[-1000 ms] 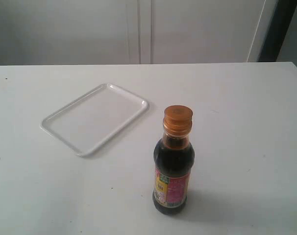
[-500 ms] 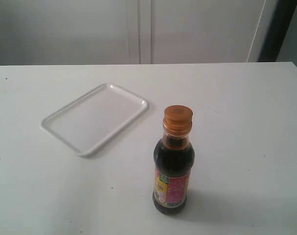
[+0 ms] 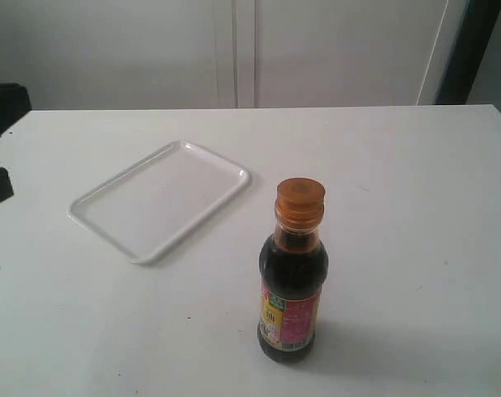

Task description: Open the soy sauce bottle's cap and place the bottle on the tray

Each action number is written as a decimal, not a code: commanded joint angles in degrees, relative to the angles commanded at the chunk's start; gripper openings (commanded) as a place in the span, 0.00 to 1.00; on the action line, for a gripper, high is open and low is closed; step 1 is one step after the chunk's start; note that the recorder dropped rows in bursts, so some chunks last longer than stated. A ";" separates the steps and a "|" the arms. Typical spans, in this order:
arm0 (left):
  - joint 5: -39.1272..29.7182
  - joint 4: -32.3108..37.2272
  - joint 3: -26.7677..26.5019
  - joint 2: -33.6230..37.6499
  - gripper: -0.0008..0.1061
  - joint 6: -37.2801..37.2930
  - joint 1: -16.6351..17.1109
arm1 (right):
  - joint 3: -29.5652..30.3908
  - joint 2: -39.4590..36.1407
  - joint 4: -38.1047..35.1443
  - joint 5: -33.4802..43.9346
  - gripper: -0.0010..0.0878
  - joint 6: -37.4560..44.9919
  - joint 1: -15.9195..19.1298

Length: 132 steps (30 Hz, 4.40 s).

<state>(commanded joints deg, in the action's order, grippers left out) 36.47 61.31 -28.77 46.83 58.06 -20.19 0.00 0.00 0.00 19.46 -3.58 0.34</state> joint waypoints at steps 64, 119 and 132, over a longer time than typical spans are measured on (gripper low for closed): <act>21.83 -14.52 -13.99 38.52 0.99 -15.70 -26.66 | 0.00 0.00 0.00 0.00 0.01 0.00 0.00; 29.91 -29.53 -11.26 56.56 0.84 -31.01 -27.24 | 0.00 0.00 0.00 0.00 0.01 0.00 0.00; 29.48 -21.00 -11.26 56.56 0.01 -32.88 -27.24 | 0.00 0.00 0.00 0.00 0.01 0.00 0.00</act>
<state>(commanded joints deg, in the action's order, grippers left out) 65.95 40.31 -40.02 103.40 25.18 -47.43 0.00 0.00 0.00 19.46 -3.58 0.34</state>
